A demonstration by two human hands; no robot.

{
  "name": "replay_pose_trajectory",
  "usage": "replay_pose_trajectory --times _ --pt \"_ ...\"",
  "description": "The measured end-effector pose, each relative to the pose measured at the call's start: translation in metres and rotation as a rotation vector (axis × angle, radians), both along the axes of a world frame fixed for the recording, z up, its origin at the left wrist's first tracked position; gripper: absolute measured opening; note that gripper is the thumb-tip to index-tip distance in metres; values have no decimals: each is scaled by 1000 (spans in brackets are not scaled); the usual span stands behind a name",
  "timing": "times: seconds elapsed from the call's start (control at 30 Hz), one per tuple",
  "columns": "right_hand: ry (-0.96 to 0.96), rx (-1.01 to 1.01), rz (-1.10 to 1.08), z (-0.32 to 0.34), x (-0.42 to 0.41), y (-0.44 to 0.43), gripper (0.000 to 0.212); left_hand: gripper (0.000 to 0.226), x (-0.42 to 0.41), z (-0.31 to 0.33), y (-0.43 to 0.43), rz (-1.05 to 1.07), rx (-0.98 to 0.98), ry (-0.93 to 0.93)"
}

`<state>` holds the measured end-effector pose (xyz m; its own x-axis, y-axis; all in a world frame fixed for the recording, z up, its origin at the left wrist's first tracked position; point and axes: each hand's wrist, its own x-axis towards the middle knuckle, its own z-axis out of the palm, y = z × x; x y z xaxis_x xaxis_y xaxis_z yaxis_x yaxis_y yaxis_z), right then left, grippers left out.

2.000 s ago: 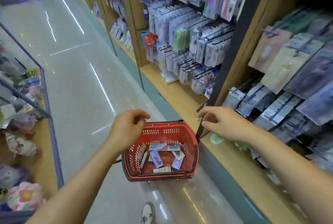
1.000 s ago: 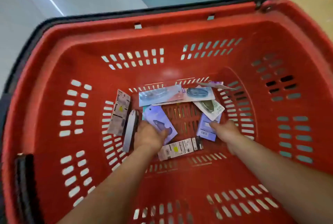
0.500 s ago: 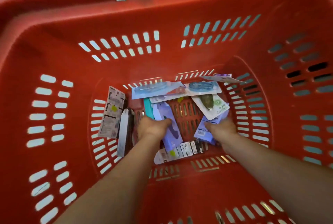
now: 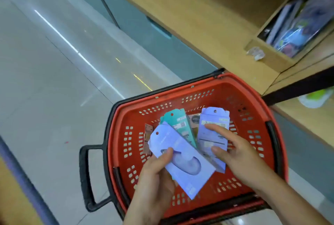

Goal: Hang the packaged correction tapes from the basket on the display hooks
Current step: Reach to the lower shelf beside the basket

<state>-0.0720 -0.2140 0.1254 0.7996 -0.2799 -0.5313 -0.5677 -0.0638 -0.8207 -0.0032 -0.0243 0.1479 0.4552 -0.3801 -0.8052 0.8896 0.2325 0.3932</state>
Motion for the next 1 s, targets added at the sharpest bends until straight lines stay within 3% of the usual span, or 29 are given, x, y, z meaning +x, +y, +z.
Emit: replay_pose_trajectory --times 0.07,0.13,0.23,0.3,0.37,0.5,0.6,0.83,0.93,1.0 --pt "-16 5 -40 55 1 6 53 52 4 55 -8 4 -58 -92" --pt "-50 73 -120 113 2 13 48 38 10 107 -16 26 -41 -170" --pt "-117 201 -277 199 5 17 23 31 14 182 -26 -33 -68 -222" --pt "-173 180 -285 247 7 21 30 39 12 224 -27 -112 -66 -297" --pt "-198 102 -280 288 5 26 44 29 7 262 -27 -149 -17 -356" --pt "-252 45 -293 363 -12 37 42 33 -7 332 -23 -219 24 -398" --pt "-279 24 -311 409 -33 43 51 21 -14 375 -17 -284 33 -451" --pt "-501 6 -415 495 -83 41 69 28 -33 470 -28 -453 -98 -606" --pt "-551 -98 -430 528 -114 34 65 44 -52 501 -40 -520 -128 -633" --pt "-575 -165 -443 548 -135 26 59 39 -68 518 -49 -553 -178 -661"
